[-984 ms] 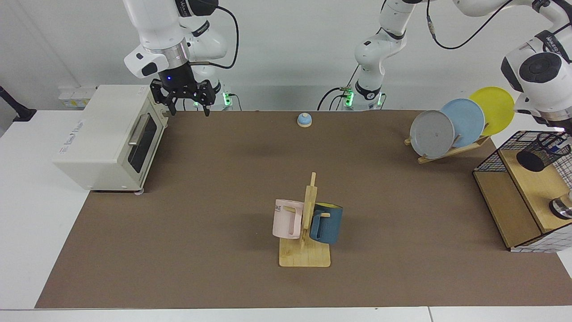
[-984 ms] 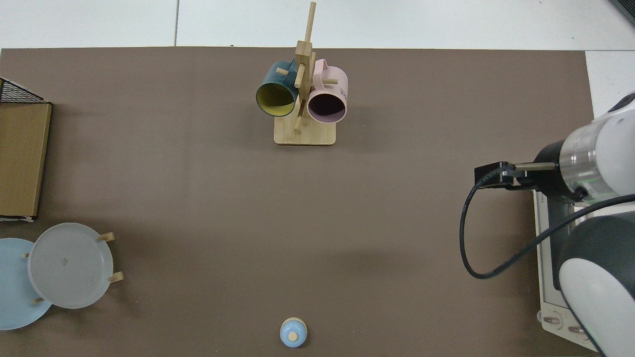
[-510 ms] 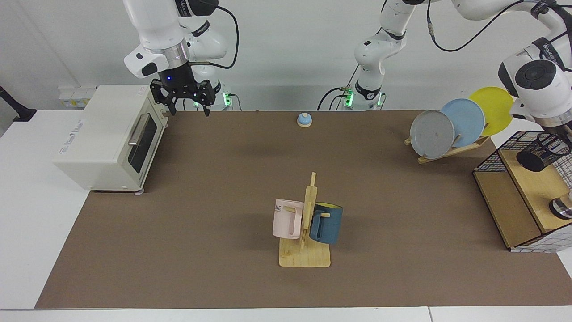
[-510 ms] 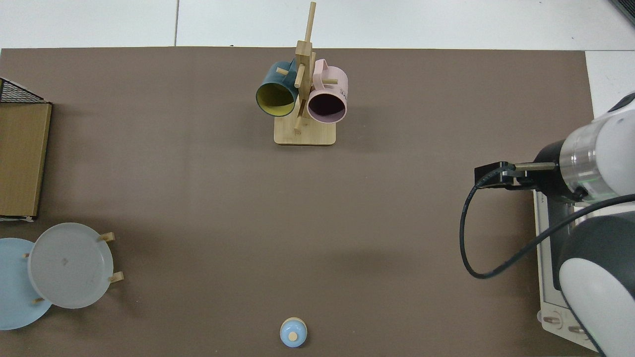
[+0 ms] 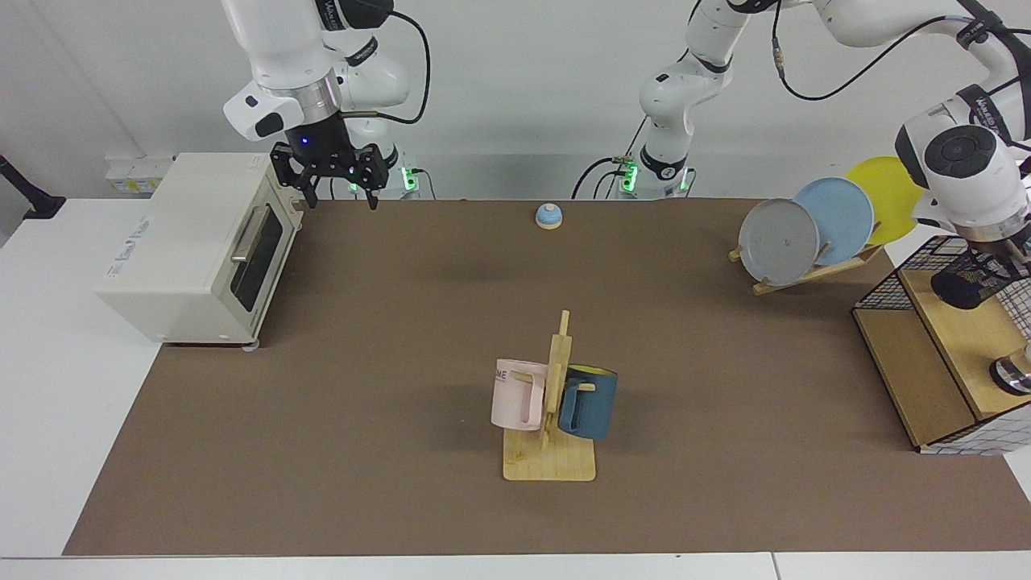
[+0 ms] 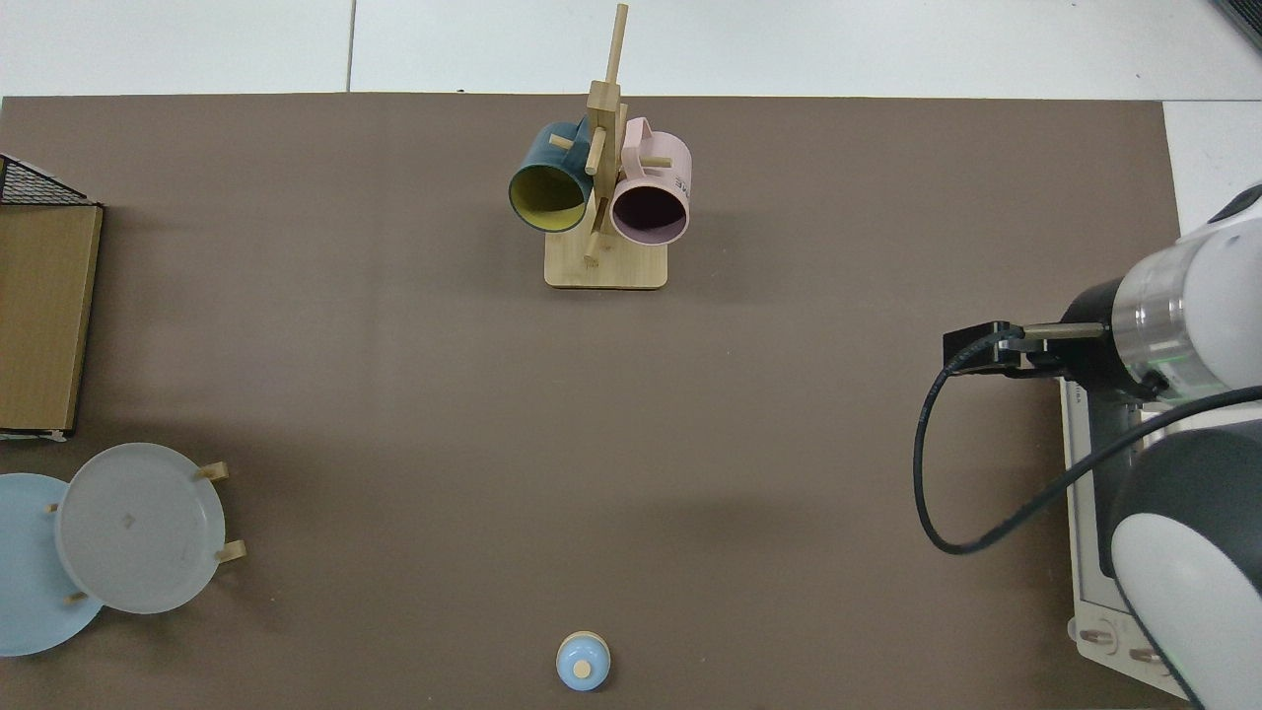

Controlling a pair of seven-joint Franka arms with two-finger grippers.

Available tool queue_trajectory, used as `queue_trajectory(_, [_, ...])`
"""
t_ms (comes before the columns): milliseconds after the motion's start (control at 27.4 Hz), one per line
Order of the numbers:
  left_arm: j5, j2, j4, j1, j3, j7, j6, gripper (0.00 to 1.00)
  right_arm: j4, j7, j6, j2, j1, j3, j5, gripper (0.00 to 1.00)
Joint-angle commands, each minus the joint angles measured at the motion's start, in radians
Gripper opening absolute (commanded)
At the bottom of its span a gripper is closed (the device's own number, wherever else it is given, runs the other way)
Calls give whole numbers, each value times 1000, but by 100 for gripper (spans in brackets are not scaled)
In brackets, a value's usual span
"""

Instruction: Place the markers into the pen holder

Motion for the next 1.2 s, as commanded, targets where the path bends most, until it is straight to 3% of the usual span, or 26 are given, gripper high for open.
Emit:
queue_trajectory(0, [-12, -4, -21, 17, 1, -8, 34, 0, -9, 4, 18, -6, -16, 10, 17, 100])
queue_trajectory(583, [-12, -4, -21, 17, 13, 0, 36, 0, -9, 4, 18, -4, -16, 10, 17, 100])
queue_trajectory(765, [-12, -4, -20, 17, 15, 8, 36, 11, -9, 4, 18, -4, -16, 10, 17, 100])
queue_trajectory(1166, [-12, -4, -18, 18, 16, 28, 34, 16, -9, 4, 18, -4, -16, 10, 17, 100])
